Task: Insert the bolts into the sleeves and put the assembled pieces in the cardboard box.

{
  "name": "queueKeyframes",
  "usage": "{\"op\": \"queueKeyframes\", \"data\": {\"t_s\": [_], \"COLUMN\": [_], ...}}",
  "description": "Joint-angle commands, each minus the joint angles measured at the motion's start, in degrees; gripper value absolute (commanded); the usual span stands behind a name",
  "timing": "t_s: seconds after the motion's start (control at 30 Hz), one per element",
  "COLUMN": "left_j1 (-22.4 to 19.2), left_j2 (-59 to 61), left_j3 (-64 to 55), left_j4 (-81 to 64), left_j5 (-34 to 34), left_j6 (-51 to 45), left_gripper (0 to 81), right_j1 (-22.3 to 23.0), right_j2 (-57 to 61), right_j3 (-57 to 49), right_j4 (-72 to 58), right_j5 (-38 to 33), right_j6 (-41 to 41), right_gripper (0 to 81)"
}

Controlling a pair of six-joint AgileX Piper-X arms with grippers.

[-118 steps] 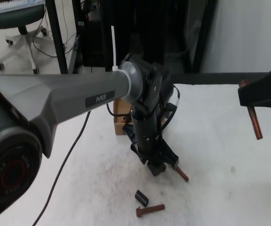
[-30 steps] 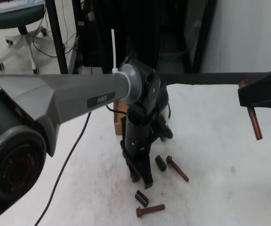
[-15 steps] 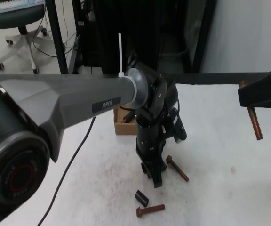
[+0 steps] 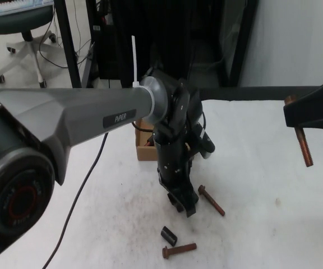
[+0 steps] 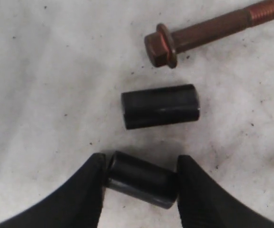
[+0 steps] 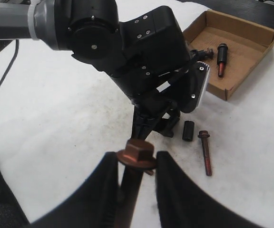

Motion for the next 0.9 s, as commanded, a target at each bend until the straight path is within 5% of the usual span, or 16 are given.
{"op": "queueKeyframes", "data": {"t_s": [0.0,0.3,0.53,0.87], "left_j1": [0.16,0.16,0.16,0.16], "left_j2": [-0.63,-0.63,-0.63,-0.63], "left_j3": [0.14,0.00,0.00,-1.64], "left_j4": [1.52,3.84,7.93,7.68], "left_j5": [-2.32,1.81,2.36,2.98], "left_j6": [-1.51,-7.33,-11.72,-29.52], "left_gripper": [38.2,38.7,52.1,52.1], "right_j1": [-0.22,-0.22,-0.22,-0.22], "right_j2": [-0.71,-0.71,-0.71,-0.71], "right_j3": [-0.24,-0.24,-0.24,-0.24], "right_j4": [-0.04,1.04,1.04,1.04], "right_j5": [-0.48,-0.48,-0.48,-0.48], "right_j6": [-0.43,-0.43,-0.43,-0.43], "right_gripper": [0.8,0.8,0.8,0.8]}}
